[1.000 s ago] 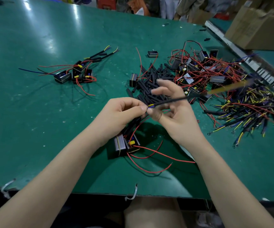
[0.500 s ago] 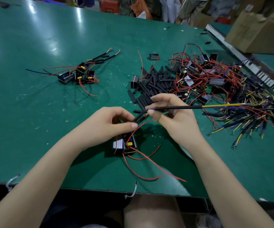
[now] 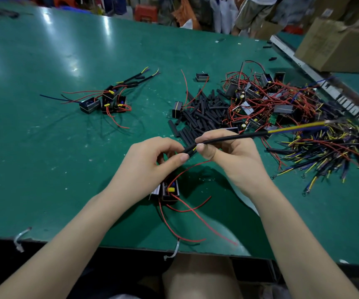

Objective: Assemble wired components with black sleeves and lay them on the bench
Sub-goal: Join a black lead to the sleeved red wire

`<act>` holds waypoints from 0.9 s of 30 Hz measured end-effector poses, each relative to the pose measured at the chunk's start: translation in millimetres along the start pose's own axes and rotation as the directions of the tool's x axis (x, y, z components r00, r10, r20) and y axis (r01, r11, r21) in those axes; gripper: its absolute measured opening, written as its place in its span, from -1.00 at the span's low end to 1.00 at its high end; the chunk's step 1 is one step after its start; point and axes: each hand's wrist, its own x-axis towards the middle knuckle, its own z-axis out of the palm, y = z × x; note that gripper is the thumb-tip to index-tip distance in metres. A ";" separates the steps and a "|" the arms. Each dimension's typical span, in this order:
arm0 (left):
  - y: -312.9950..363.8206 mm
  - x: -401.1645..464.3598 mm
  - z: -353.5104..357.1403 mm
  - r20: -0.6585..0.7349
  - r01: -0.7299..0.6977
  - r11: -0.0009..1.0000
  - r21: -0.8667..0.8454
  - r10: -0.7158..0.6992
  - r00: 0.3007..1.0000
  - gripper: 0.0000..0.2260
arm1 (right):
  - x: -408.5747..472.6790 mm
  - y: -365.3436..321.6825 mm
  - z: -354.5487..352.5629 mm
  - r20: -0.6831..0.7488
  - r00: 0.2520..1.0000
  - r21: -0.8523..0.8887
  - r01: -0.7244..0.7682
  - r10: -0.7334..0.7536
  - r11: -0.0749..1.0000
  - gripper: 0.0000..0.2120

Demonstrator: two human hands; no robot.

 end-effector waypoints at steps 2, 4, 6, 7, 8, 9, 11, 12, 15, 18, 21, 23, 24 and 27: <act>1.6 0.7 2.6 -0.012 -0.036 0.998 0.043 0.037 0.999 -0.85 | -0.1 -0.4 -1.3 -0.002 0.999 0.000 -0.049 0.049 0.999 -0.94; 2.7 1.7 3.6 -0.014 -0.066 0.995 0.072 0.067 0.998 -0.83 | -0.6 -1.1 -1.8 0.005 0.996 0.005 -0.088 0.088 0.996 -0.94; 2.3 2.4 3.1 -0.021 -0.087 0.992 0.089 0.090 0.996 -0.84 | -1.1 -2.8 -1.4 0.028 0.996 0.014 -0.089 0.089 0.996 -0.97; 1.4 2.4 2.5 -0.026 -0.086 0.992 0.092 0.089 0.996 -0.84 | -1.4 -4.2 -1.3 0.039 0.996 0.014 -0.084 0.084 0.996 -0.94; 0.5 2.2 1.9 -0.029 -0.079 0.993 0.089 0.082 0.996 -0.84 | -1.5 -5.3 -1.3 0.045 0.996 0.007 -0.079 0.078 0.997 -0.89; 0.1 1.9 1.2 -0.028 -0.071 0.994 0.082 0.074 0.997 -0.84 | -1.5 -6.2 -1.6 0.043 0.997 -0.006 -0.070 0.070 0.998 -0.84; 0.7 1.0 0.3 -0.014 -0.070 0.995 0.072 0.072 0.997 -0.83 | -1.0 -7.1 -1.9 0.014 0.999 -0.032 -0.037 0.037 0.999 -0.82; 1.5 0.8 0.7 -0.007 -0.075 0.994 0.073 0.076 0.997 -0.83 | -0.8 -6.7 -1.9 -0.007 1.000 -0.031 -0.019 0.019 0.999 -0.83; 4.8 2.1 5.1 -0.031 -0.052 0.997 0.059 0.054 0.998 -0.88 | -0.8 -5.9 -1.4 -0.068 0.996 -0.027 0.062 -0.063 0.998 -0.88; 8.3 5.8 11.9 -0.067 0.007 1.000 0.006 -0.007 0.998 -0.93 | -1.5 -7.2 -0.2 -0.112 0.988 -0.048 0.099 -0.104 0.994 -0.88; 11.2 8.3 18.2 -0.089 0.032 0.999 -0.032 -0.035 0.995 -0.94 | -0.5 -7.4 0.3 -0.157 0.984 -0.024 0.079 -0.082 0.997 -0.92; 12.1 9.5 19.8 -0.116 0.057 0.996 -0.070 -0.065 0.991 -0.95 | 0.6 -8.5 -0.9 -0.185 0.979 0.006 0.085 -0.083 0.996 -0.90; 11.8 10.2 19.6 -0.122 0.066 0.994 -0.082 -0.075 0.990 -0.95 | 1.0 -9.2 -2.1 -0.194 0.976 0.001 0.097 -0.095 0.995 -0.88; 9.2 12.8 17.5 -0.128 0.058 0.998 -0.038 -0.063 0.990 -0.91 | 0.8 -10.4 -4.6 -0.169 0.978 -0.070 0.111 -0.121 0.991 -0.86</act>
